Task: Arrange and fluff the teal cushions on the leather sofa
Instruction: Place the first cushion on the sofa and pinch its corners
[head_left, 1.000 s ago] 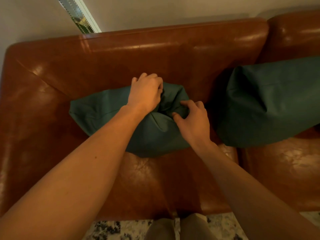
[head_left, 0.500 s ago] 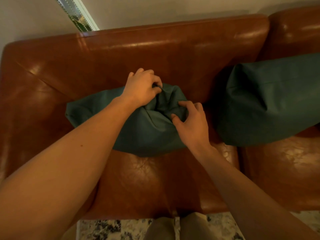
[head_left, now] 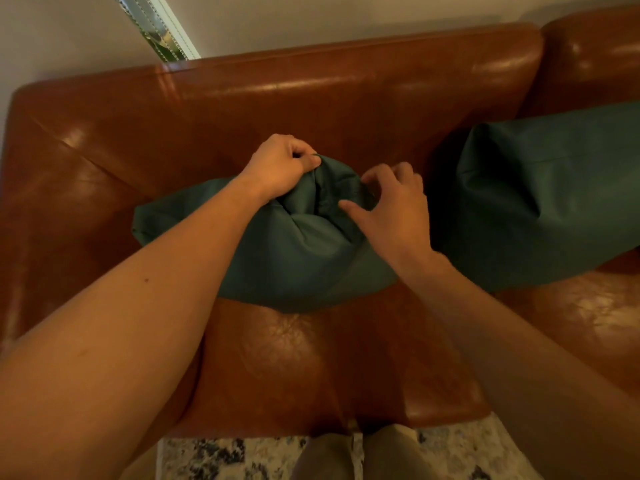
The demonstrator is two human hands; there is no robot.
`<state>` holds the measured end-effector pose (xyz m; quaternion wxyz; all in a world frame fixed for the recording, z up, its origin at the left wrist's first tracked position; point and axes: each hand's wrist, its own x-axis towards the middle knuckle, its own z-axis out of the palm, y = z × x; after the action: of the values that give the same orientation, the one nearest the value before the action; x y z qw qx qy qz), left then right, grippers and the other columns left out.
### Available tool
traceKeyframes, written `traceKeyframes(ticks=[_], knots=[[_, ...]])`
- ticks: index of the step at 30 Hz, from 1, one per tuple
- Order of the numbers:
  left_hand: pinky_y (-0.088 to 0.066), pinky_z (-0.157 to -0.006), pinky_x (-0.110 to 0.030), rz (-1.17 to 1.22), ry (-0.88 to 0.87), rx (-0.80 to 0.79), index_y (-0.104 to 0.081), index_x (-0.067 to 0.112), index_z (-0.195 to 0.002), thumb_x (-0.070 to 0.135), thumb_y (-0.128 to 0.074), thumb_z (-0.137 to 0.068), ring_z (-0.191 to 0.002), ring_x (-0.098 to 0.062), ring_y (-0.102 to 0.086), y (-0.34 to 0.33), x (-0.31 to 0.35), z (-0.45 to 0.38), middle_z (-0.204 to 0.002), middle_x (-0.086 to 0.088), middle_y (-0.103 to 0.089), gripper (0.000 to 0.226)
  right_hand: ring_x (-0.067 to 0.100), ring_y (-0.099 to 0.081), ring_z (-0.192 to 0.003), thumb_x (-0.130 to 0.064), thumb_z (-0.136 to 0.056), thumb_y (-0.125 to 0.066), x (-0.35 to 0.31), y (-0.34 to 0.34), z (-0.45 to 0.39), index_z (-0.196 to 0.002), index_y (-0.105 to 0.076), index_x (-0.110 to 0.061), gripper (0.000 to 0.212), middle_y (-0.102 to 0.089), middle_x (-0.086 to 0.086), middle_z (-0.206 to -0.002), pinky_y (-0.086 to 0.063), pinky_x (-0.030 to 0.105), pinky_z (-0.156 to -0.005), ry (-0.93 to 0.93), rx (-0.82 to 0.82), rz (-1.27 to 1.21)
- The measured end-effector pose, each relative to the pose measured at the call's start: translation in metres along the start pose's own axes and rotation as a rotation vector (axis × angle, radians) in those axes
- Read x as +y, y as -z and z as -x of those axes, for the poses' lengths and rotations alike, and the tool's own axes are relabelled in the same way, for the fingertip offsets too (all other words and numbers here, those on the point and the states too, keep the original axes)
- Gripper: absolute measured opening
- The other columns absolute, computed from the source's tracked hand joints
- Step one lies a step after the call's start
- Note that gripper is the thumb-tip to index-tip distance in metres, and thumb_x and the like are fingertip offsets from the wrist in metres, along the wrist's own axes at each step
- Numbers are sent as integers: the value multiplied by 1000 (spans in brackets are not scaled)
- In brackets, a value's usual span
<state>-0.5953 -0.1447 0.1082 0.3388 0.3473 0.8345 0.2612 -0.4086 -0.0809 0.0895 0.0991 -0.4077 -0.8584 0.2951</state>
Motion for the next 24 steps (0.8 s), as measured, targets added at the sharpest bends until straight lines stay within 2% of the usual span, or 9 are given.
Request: traceKeyframes(ticks=[3,5,8,10,12,16,19,22,24], knots=[[-43,-101,-44,-36,-7,10,-70,23,-93,27,-58,-95,-112,-19,-54,1,-1,3,-103,8,-58,13,26,-49,-105,-40,-83,-71,-3,-1,-18,-101,-55,-22,30,-54,1,-107,-41,42,-85,99,-91,123],[-43,-99,-47,-104,-52,56,-68,26,-100,31,-57,-95,-108,-20,-55,2,-1,6,-106,5,-57,13,25,-52,-102,-33,-86,-68,-1,-3,-19,-99,-58,-21,21,-57,0,-102,-41,41,-84,140,-98,115],[-41,-94,-45,-342,-165,275,-59,26,-109,47,-61,-86,-108,-22,-51,0,1,23,-109,2,-52,31,23,-54,-95,-30,-89,-66,7,-6,-16,-96,-62,-18,14,-58,-1,-95,-46,44,-81,126,-29,16],[-38,-88,-40,-529,-175,400,-52,23,-104,58,-64,-77,-107,-24,-45,-6,0,43,-111,-1,-49,46,22,-53,-92,-31,-90,-64,11,-7,-15,-96,-64,-16,16,-58,-1,-93,-47,44,-80,103,8,-24],[-35,-87,-40,-623,-160,404,-52,21,-100,56,-65,-78,-108,-27,-42,-12,-6,56,-109,-3,-48,44,20,-53,-91,-32,-92,-63,13,-7,-14,-97,-65,-16,17,-58,-2,-93,-47,40,-79,94,20,-36],[-29,-80,-36,-553,-148,427,-62,18,-99,40,-62,-88,-106,-28,-43,-9,-16,58,-102,-1,-54,24,17,-54,-89,-32,-93,-61,12,-6,-11,-99,-68,-15,19,-60,-4,-94,-46,31,-77,82,65,-93],[-24,-79,-33,-464,-124,396,-66,19,-98,38,-58,-92,-105,-27,-43,-5,-15,57,-98,2,-54,21,16,-55,-90,-33,-94,-60,15,-5,-9,-100,-69,-16,20,-61,-4,-95,-46,30,-78,58,85,-130],[-32,-85,-38,-356,-49,344,-67,18,-92,37,-56,-94,-104,-28,-45,3,-14,53,-94,2,-54,22,17,-54,-90,-35,-95,-58,17,-4,-7,-100,-69,-16,22,-61,-3,-94,-44,30,-78,55,89,-130],[-40,-92,-48,-237,-25,299,-66,17,-85,36,-56,-94,-102,-30,-50,9,-14,48,-96,-2,-58,23,17,-54,-89,-37,-96,-57,18,-4,-6,-100,-69,-17,24,-60,-4,-91,-43,29,-77,50,95,-135]])
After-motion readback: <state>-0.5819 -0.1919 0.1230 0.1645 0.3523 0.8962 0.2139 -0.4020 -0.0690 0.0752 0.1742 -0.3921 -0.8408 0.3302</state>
